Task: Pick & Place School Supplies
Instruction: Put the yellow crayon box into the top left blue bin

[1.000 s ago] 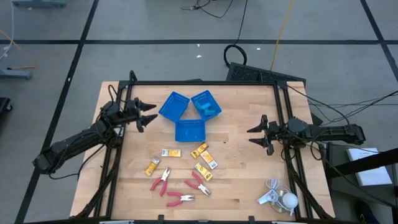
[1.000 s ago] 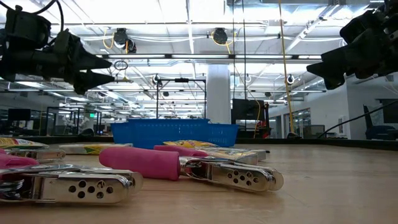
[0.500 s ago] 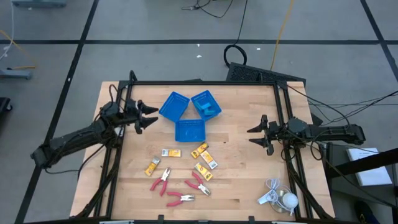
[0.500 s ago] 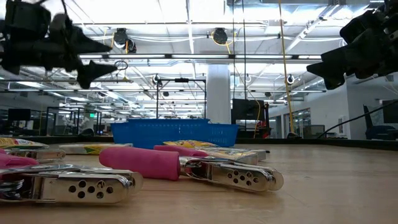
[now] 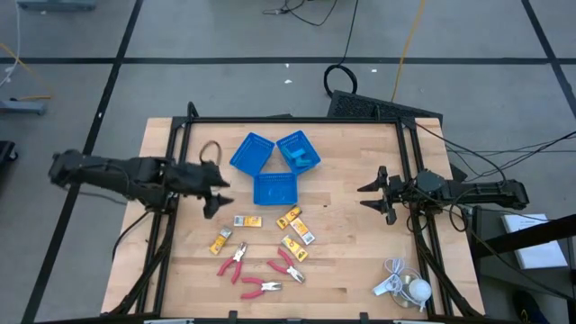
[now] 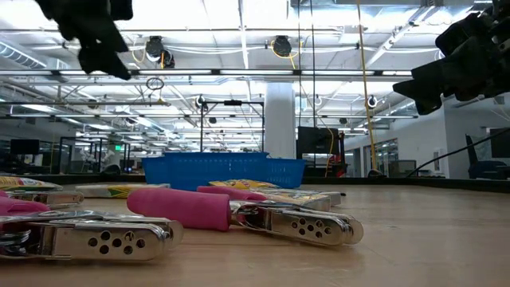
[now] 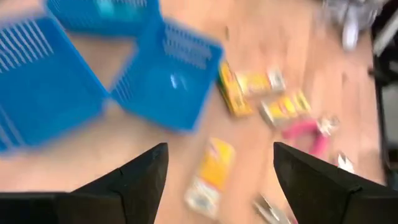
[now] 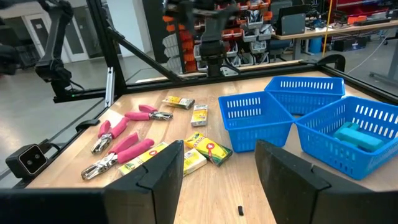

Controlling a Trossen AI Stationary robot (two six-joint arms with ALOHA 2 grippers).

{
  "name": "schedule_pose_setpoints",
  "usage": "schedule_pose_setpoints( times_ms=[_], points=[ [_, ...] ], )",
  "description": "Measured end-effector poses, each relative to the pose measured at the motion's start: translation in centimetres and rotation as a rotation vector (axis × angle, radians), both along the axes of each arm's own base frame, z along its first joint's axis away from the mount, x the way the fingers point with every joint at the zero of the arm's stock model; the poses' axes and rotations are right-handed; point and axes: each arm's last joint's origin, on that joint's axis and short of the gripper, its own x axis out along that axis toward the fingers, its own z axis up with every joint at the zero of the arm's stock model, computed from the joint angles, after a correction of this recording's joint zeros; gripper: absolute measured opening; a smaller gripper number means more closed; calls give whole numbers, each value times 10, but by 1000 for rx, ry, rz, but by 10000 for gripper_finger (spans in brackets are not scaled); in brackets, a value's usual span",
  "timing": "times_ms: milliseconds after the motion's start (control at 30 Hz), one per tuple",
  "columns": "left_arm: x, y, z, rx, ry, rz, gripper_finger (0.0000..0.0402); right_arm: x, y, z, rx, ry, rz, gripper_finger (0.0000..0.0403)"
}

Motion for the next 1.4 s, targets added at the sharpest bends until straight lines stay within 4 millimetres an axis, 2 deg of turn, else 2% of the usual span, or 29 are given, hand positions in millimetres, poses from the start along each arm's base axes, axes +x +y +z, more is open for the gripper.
schedule_pose_setpoints(
  times_ms=[100,200,333,533,633,767,1033,1200,1400],
  points=[
    [11,-21,1,-74,134,-11,294,0,0,0,0,0,0,191],
    [20,-41,-8,-117,268,11,294,0,0,0,0,0,0,188],
    [30,-62,-28,-206,439,111,294,0,0,0,0,0,0,189],
    [35,-86,-63,-341,730,328,294,0,0,0,0,0,0,193],
    [38,-97,-78,-381,823,404,294,0,0,0,0,0,0,193],
    [42,-106,-95,-384,893,470,294,0,0,0,0,0,0,190],
    [47,-110,-117,-336,950,579,294,0,0,0,0,0,0,189],
    [53,-113,-129,-312,953,545,294,0,0,0,0,0,0,191],
    [58,-116,-133,-311,920,474,293,0,0,0,0,0,0,188]
  ],
)
